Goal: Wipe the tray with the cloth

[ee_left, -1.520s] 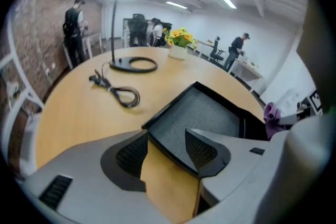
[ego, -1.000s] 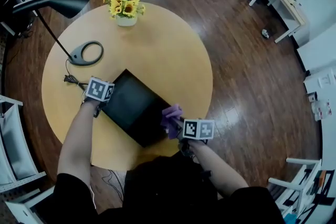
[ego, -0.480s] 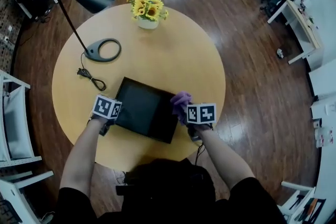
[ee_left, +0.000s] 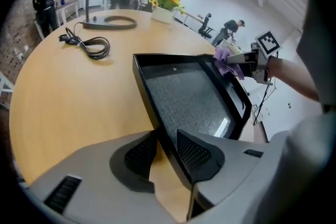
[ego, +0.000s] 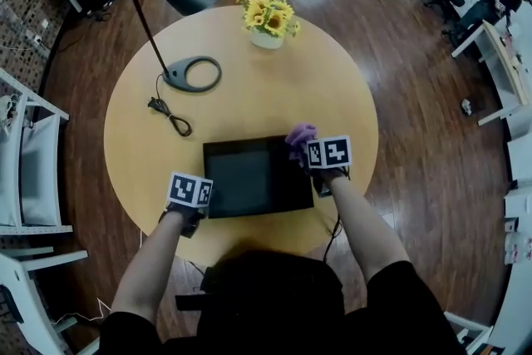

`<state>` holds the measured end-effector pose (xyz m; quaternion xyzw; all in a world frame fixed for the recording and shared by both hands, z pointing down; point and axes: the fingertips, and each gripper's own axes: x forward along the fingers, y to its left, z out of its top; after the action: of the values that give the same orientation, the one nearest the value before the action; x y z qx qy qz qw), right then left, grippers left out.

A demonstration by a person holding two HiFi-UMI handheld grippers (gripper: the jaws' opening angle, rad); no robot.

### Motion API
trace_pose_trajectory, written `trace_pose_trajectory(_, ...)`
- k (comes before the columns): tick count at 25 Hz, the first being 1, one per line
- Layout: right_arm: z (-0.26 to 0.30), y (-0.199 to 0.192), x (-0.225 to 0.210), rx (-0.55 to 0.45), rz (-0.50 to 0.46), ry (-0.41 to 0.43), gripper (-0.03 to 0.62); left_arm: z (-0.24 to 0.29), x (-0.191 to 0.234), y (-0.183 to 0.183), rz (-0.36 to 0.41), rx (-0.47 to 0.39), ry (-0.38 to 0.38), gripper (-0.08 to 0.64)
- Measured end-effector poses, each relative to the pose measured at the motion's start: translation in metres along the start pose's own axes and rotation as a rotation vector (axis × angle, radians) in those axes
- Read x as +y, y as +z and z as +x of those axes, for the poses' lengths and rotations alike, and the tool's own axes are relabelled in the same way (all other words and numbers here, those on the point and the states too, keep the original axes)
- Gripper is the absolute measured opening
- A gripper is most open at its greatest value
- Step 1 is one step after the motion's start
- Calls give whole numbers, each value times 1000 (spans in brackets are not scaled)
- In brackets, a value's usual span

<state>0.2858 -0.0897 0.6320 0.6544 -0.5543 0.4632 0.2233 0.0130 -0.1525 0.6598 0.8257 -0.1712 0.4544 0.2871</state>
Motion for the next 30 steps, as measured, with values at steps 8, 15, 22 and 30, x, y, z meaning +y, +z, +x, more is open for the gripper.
trace_pose_trajectory(8,-3,-27,3,-5,98,58,112,2,12,4,-64,-28,46,126)
trace_pose_trajectory(15,-20,-68,11,-14,239,164,114,2,13,4,-61,-58,59,126)
trace_pose_trajectory(22,-43,-118,25,-6,289,232,115,-2,17,5,-108,-102,54,97)
trace_pose_trajectory(30,-60,-155,43,1,298,203,117,-8,20,3,-184,-169,80,89)
